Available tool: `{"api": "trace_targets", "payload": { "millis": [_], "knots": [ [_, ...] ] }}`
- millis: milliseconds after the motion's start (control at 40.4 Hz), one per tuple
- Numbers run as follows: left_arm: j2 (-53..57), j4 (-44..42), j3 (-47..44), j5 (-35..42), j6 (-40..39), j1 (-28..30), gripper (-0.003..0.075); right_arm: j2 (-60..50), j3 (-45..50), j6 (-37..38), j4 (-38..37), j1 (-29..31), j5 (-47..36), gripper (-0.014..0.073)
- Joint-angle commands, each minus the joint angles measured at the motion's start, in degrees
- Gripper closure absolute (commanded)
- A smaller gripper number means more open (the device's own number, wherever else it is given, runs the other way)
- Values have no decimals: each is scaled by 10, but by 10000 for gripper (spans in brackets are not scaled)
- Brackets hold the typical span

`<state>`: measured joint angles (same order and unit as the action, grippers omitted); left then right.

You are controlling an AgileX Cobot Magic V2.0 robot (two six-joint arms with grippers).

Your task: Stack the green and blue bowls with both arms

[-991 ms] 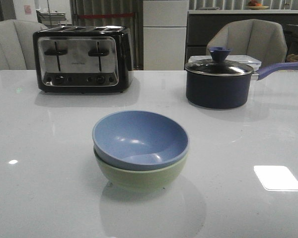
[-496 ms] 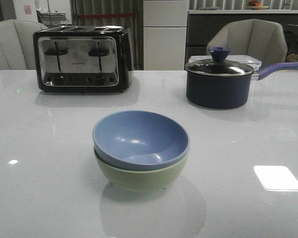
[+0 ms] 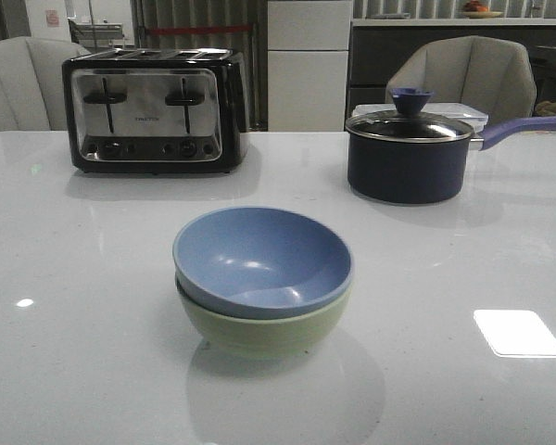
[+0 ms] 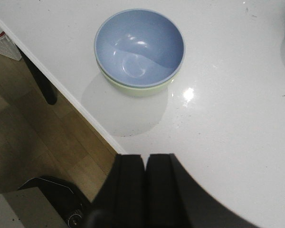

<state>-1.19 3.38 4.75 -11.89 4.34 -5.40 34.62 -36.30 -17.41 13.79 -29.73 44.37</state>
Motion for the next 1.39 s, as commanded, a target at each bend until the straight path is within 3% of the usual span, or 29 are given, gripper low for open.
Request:
{"api": "trace_targets", "payload": {
  "millis": [0,149,1363],
  "knots": [
    [-2,-6,-13,91,-31,5,627,0,-16,-1,5,4,-39,536],
    [18,-12,-54,156,-31,5,627,0,-16,-1,5,4,-39,536],
    [26,-12,-52,151,-31,4,627,-1,-16,-1,5,4,-37,536]
  ]
}}
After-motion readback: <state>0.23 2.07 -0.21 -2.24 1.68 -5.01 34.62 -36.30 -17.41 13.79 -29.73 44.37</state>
